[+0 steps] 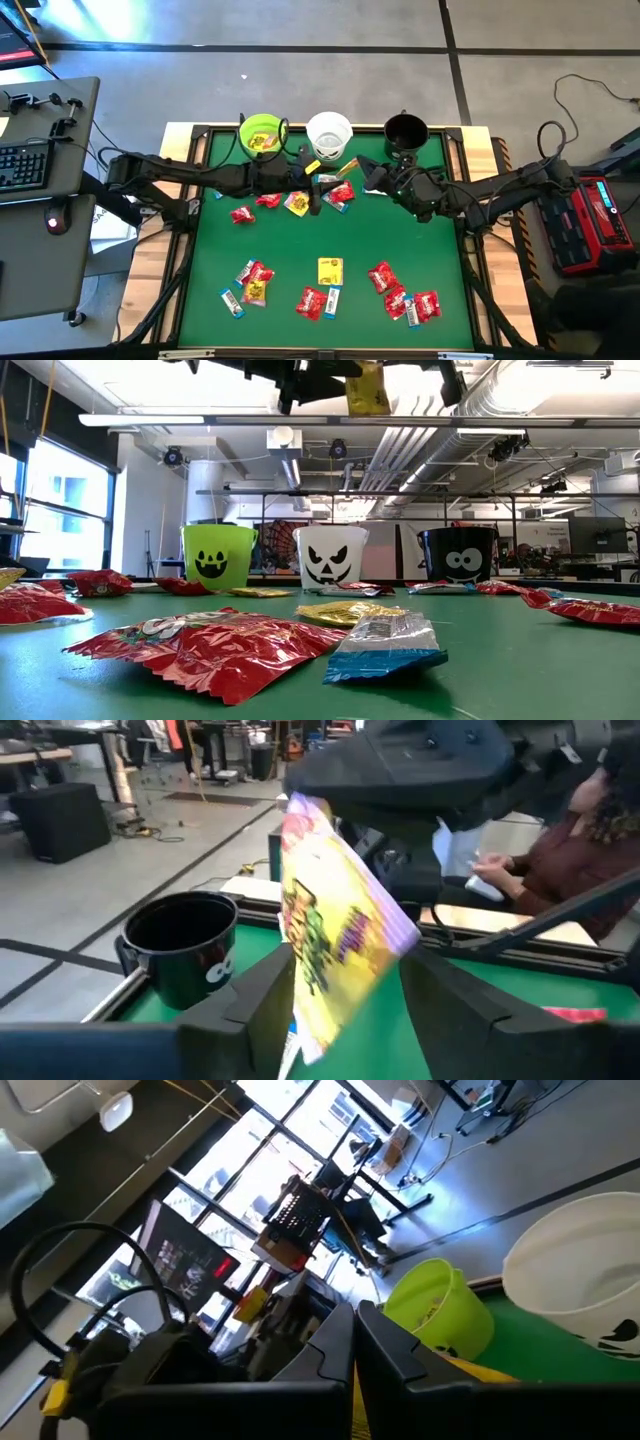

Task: Sort candy by brand, put in halloween buckets
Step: Put the yellow candy into the green bucket

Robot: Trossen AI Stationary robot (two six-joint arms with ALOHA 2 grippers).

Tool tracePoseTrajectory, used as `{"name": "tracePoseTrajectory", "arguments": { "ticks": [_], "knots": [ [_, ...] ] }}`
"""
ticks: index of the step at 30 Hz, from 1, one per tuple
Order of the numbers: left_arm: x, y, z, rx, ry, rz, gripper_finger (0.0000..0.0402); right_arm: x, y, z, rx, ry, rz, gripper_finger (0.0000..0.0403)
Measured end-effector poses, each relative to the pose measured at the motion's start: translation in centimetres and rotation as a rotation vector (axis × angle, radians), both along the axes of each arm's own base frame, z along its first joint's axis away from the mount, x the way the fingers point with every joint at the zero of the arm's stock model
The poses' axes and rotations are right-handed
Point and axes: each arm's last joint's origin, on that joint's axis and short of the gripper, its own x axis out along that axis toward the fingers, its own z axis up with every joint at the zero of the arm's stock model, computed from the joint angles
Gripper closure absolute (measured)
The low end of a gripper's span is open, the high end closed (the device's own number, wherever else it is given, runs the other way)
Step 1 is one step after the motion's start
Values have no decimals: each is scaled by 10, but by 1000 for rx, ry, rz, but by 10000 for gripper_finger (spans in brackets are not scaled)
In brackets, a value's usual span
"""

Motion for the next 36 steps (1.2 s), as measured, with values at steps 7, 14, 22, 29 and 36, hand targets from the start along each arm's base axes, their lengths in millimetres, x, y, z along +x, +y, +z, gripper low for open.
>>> {"name": "tracePoseTrajectory", "arguments": {
  "ticks": [7, 14, 22, 29, 36],
  "knots": [
    [2, 2, 10, 104, -6, 26, 339, 0, 1, 2, -11, -5, 27, 403],
    [2, 2, 11, 120, -5, 34, 396, 1, 1, 3, -64, 27, 51, 399],
    [-6, 11, 20, 129, -19, 74, 401, 1, 1, 2, -148, 101, 57, 314],
    [-28, 30, 32, 127, 34, 140, 401, 1, 1, -1, -156, 139, 61, 243],
    [-61, 58, 39, 112, 158, 295, 401, 1, 1, -9, -142, 210, 62, 237]
  ]
}}
